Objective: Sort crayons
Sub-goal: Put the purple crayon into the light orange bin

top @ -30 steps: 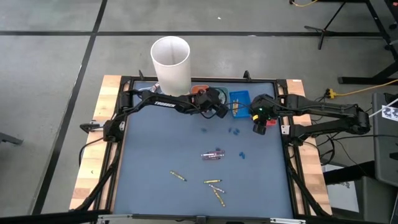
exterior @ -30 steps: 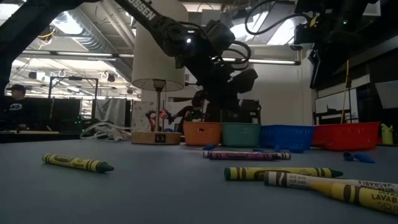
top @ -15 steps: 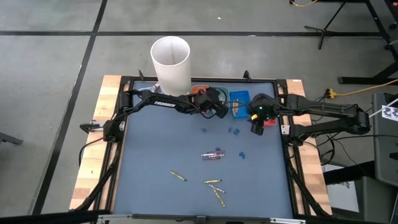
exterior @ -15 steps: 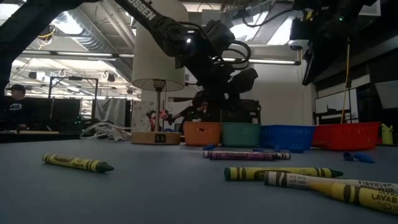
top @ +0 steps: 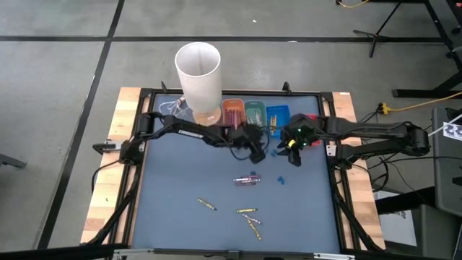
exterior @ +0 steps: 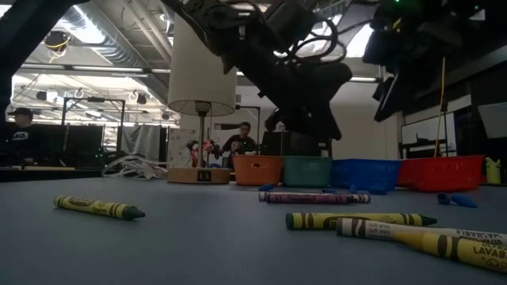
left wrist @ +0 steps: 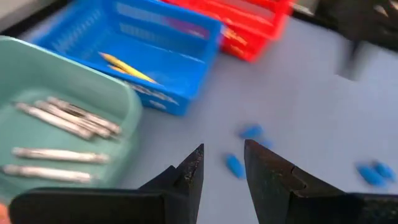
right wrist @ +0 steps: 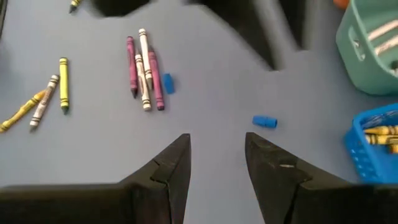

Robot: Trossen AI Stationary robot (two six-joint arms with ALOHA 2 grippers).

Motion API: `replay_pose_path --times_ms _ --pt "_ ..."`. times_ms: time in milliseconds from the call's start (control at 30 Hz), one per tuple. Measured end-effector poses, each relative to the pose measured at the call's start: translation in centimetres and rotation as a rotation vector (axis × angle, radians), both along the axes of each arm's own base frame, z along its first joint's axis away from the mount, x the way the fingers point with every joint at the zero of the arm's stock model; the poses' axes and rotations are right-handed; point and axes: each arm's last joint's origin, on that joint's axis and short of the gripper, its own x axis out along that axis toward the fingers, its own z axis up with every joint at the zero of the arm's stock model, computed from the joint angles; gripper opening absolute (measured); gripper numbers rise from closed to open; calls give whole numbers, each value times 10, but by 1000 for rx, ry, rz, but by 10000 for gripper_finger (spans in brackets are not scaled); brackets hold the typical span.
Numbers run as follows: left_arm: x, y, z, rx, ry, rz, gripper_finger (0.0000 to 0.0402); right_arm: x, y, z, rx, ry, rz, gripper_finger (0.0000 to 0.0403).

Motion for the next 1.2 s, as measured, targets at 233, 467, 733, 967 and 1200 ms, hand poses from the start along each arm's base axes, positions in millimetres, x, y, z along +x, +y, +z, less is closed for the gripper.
replay_pose_path --times_ms 233,467,733,967,1200 --pt "-2 -55 -5 5 70 -125 99 0 0 -23 25 -49 -42 151" --pt "-16 -105 -16 11 227 -236 99 5 -1 -34 11 -187 -52 151" --pt "-30 -148 -21 -4 303 -299 99 13 -2 -43 30 -275 -71 151" --pt "-40 -161 -25 -21 378 -283 98 19 -2 -51 48 -254 -54 151" --pt "-44 -165 -27 25 405 -261 98 29 17 -50 35 -307 37 151"
